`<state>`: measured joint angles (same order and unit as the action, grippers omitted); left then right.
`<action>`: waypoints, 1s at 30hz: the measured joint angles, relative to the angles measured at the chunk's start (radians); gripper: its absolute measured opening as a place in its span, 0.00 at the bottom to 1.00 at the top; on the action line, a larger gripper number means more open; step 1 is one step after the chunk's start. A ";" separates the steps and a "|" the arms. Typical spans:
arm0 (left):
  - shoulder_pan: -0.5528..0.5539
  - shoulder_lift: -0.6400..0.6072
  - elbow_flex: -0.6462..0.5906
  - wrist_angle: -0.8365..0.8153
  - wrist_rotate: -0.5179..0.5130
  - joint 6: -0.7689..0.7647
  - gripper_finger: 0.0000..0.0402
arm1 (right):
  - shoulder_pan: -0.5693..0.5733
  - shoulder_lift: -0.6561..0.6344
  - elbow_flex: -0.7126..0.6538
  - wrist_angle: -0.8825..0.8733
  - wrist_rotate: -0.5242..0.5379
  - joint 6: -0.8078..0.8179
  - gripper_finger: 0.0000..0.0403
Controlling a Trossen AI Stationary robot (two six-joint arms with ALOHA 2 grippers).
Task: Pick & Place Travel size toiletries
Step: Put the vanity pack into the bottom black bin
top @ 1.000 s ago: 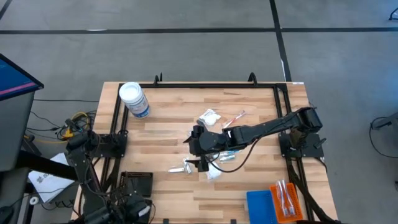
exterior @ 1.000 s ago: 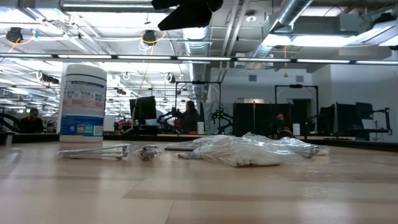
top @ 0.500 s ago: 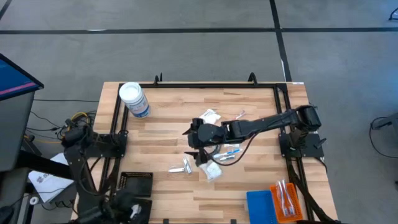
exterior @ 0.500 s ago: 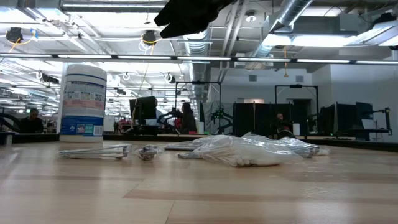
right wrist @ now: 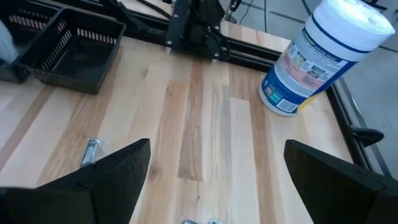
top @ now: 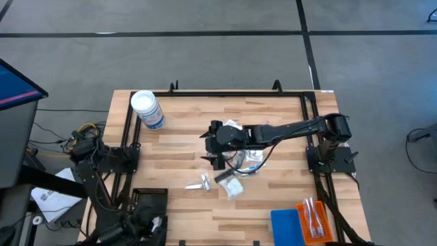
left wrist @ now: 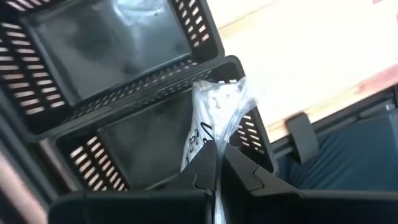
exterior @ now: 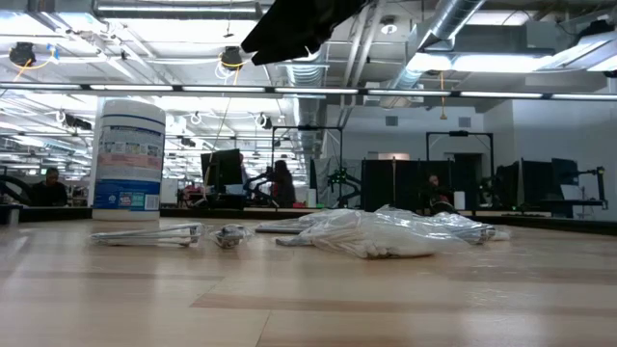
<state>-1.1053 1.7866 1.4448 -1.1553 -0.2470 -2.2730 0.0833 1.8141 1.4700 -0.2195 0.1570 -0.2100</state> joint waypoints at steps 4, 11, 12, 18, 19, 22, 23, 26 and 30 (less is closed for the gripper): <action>0.017 0.000 -0.015 0.035 0.000 0.006 0.00 | -0.002 0.000 0.000 0.001 0.000 0.000 0.90; 0.043 0.000 -0.018 0.064 0.009 0.010 0.00 | 0.009 0.000 -0.002 -0.018 0.000 0.000 0.90; 0.046 0.000 -0.018 0.064 0.008 0.012 0.00 | 0.011 0.000 -0.002 -0.025 0.000 0.000 0.90; 0.048 0.000 -0.018 0.065 0.009 0.017 0.02 | 0.015 0.000 -0.002 -0.035 -0.001 0.001 0.90; 0.048 0.000 -0.018 0.065 0.009 0.017 0.02 | 0.015 0.000 -0.002 -0.035 -0.001 0.002 0.90; 0.048 0.000 -0.018 0.066 0.009 0.020 0.05 | 0.014 0.000 -0.002 -0.035 -0.001 0.008 0.90; 0.048 0.000 -0.018 0.066 0.008 0.022 0.06 | 0.014 0.000 -0.002 -0.035 -0.001 0.008 0.90; 0.048 0.000 -0.018 0.065 0.007 0.024 0.10 | 0.015 0.000 -0.002 -0.035 -0.001 0.008 0.90; 0.048 0.000 -0.018 0.067 0.001 0.024 0.18 | 0.015 0.000 -0.002 -0.035 -0.001 0.008 0.90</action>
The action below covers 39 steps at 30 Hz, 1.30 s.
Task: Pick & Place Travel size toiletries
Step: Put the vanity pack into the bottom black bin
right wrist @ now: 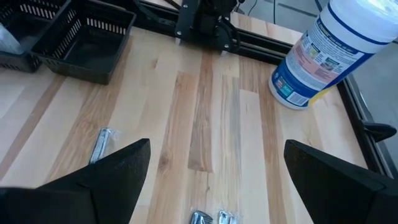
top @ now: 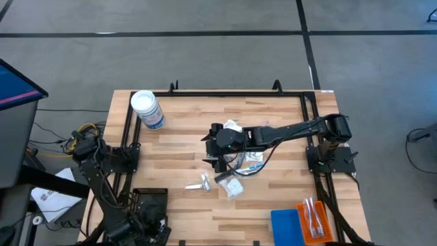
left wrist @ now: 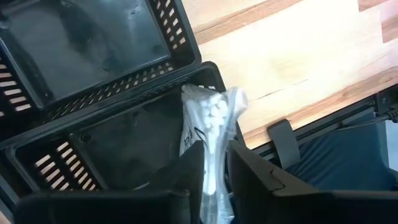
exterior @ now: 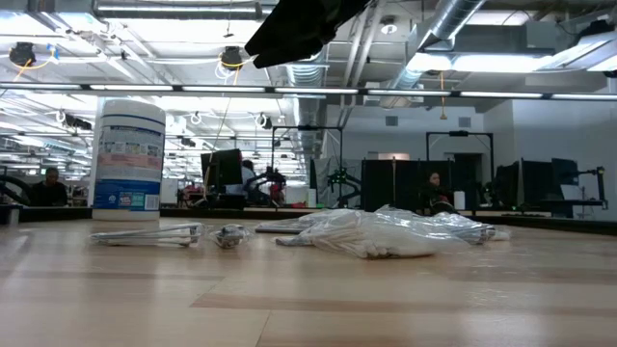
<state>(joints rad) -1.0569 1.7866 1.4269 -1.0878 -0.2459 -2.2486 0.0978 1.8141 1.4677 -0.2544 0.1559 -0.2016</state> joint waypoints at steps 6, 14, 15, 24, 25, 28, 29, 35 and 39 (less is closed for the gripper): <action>0.000 0.000 0.000 0.047 -0.089 0.040 0.26 | 0.000 0.000 -0.001 0.000 0.000 0.000 0.90; -0.030 0.000 0.000 0.066 0.126 0.000 0.25 | 0.000 0.000 -0.001 0.000 0.000 0.000 0.90; -0.038 0.000 0.000 0.066 0.157 -0.012 0.24 | 0.000 0.000 -0.001 0.000 0.000 0.000 0.90; -0.048 0.000 0.000 0.070 0.107 0.030 0.13 | 0.000 0.000 -0.001 0.000 0.000 0.000 0.90; -0.047 0.000 0.000 0.071 0.073 0.049 0.12 | 0.000 0.000 -0.001 0.001 0.000 0.000 0.90; -0.040 0.000 0.000 0.080 0.032 0.076 0.08 | 0.000 0.000 -0.001 0.001 0.000 0.000 0.90; -0.040 0.000 0.000 0.083 0.031 0.083 0.06 | 0.000 0.000 -0.001 0.001 0.000 0.000 0.90; -0.043 -0.012 0.000 0.125 0.046 0.090 0.01 | 0.000 0.000 -0.001 0.004 0.000 0.000 0.90; -0.058 -0.069 0.001 0.140 0.033 0.073 0.00 | 0.000 0.000 -0.001 0.004 0.000 0.000 0.90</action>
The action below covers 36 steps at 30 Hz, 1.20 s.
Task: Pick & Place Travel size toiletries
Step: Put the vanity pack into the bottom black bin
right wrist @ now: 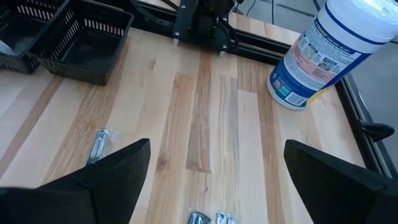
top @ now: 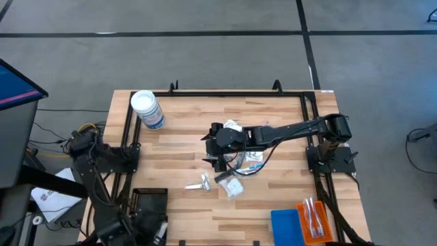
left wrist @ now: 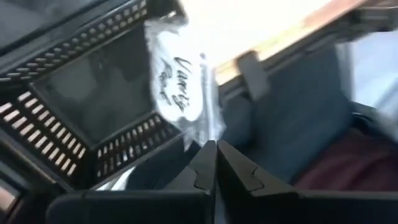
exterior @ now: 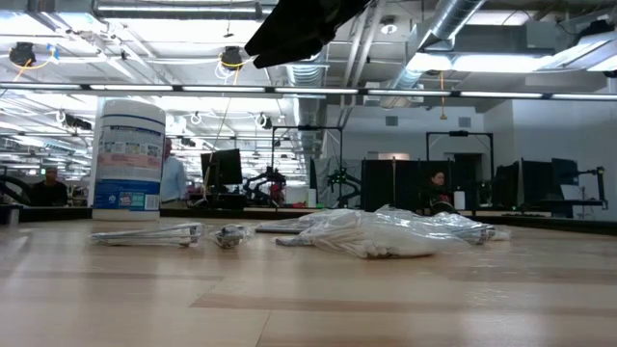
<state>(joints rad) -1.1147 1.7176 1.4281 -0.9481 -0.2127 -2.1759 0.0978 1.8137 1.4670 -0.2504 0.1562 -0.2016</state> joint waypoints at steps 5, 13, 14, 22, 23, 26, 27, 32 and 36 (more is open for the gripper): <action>-0.026 -0.057 0.002 -0.031 -0.116 0.007 0.00 | 0.000 0.000 0.000 0.000 0.000 0.000 0.90; -0.032 0.044 0.000 -0.098 0.198 0.023 0.00 | 0.000 0.000 0.000 -0.004 0.000 0.000 0.90; -0.030 0.067 0.000 -0.085 0.209 0.054 0.00 | 0.000 0.000 0.000 -0.004 0.000 0.000 0.90; -0.011 0.175 0.000 0.008 0.218 0.212 0.00 | 0.000 0.000 0.000 -0.003 0.000 0.000 0.90; -0.010 0.177 0.000 0.005 0.218 0.213 0.00 | 0.000 0.000 0.000 -0.003 0.000 0.000 0.90; -0.005 0.177 0.000 -0.029 0.215 0.216 0.00 | 0.000 0.000 0.000 -0.003 0.000 0.000 0.90; -0.005 0.177 -0.001 -0.041 0.211 0.216 0.00 | 0.000 0.000 0.000 -0.003 0.000 0.001 0.90; -0.005 0.176 -0.028 -0.043 0.208 0.226 0.00 | 0.000 0.000 0.000 -0.003 0.000 0.000 0.90; 0.002 0.176 -0.099 0.067 0.219 0.235 0.00 | 0.000 0.000 0.000 -0.003 0.000 0.000 0.90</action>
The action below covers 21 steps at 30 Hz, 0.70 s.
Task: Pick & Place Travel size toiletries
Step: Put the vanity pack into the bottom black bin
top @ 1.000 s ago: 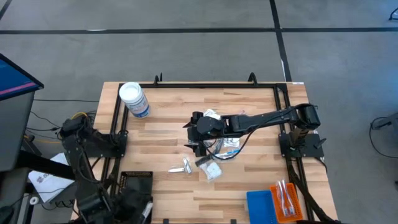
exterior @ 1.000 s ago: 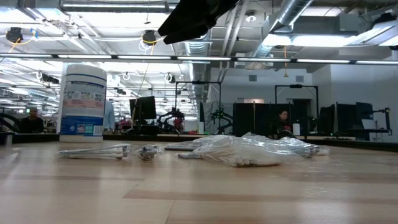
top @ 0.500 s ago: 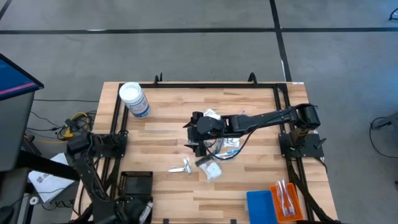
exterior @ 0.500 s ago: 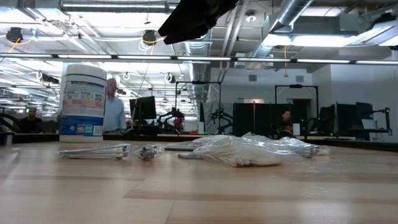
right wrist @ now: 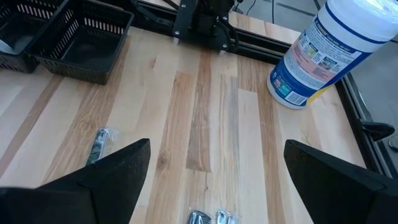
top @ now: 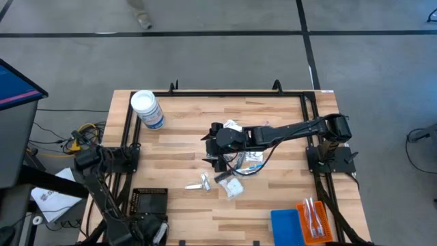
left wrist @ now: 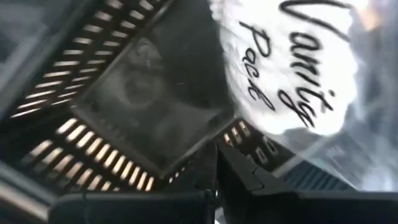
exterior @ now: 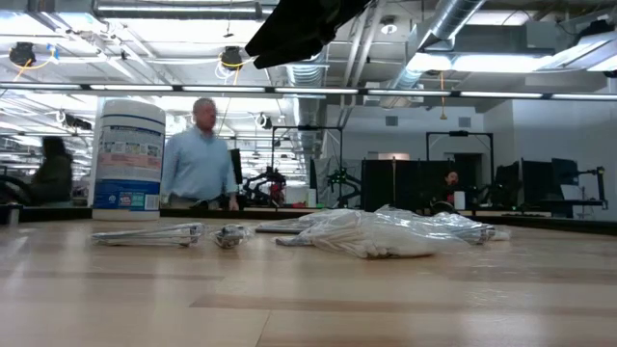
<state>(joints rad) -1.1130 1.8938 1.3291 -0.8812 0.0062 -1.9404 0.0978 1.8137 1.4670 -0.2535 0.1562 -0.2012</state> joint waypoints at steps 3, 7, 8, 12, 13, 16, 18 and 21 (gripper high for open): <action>0.000 0.000 -0.034 0.053 -0.026 0.007 0.00 | 0.000 0.000 0.000 0.000 0.000 0.000 0.90; -0.002 0.000 -0.038 0.058 -0.074 0.016 0.00 | 0.000 0.000 0.000 0.001 0.000 0.000 0.90; -0.002 0.000 -0.038 0.060 -0.090 0.022 0.00 | 0.000 0.000 0.000 0.001 0.000 0.000 0.90; -0.002 0.000 -0.038 0.065 -0.157 0.049 0.00 | 0.000 0.000 0.000 0.003 0.000 0.000 0.90; -0.002 0.000 -0.038 0.069 -0.164 0.052 0.00 | 0.000 0.000 0.000 0.003 0.000 0.000 0.90; -0.002 0.000 -0.038 0.073 -0.166 0.054 0.00 | 0.000 0.000 0.000 0.003 0.000 0.000 0.90; -0.005 0.000 -0.038 0.080 -0.173 0.055 0.00 | 0.000 0.000 0.000 0.003 0.000 0.000 0.90; -0.008 0.000 -0.038 0.088 -0.205 0.055 0.00 | 0.000 0.000 0.000 0.003 0.000 0.000 0.90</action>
<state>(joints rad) -1.1213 1.8938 1.2915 -0.7936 -0.1987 -1.8850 0.0978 1.8133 1.4670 -0.2508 0.1562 -0.2012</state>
